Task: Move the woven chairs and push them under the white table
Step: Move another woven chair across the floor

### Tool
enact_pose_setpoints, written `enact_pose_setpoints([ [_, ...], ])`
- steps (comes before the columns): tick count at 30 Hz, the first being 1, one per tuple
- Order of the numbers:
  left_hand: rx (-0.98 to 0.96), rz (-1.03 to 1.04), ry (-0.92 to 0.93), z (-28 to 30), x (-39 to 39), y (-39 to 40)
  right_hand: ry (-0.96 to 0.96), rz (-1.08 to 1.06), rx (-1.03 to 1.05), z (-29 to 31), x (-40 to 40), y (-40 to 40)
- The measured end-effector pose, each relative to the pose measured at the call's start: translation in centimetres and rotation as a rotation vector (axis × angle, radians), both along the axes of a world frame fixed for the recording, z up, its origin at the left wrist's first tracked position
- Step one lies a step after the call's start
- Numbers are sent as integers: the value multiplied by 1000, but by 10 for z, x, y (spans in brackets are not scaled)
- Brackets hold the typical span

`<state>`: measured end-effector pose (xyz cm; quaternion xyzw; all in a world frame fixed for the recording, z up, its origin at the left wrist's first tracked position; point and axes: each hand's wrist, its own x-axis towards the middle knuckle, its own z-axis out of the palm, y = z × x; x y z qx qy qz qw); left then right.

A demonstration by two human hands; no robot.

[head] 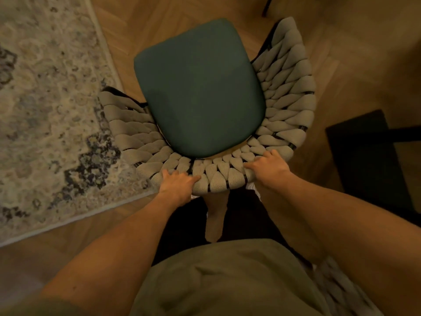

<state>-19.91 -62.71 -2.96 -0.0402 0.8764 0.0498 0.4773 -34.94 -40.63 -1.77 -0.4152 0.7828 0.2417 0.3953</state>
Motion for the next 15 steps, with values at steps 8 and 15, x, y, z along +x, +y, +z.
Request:
enact_pose_setpoints([
  [8, -13, -266, 9, 4, -9, -32, 1, -273, -27, 0, 55, 4],
  [15, -24, -521, 7, 1, -26, -34, -13, -522, -32, 5, 104, 12],
])
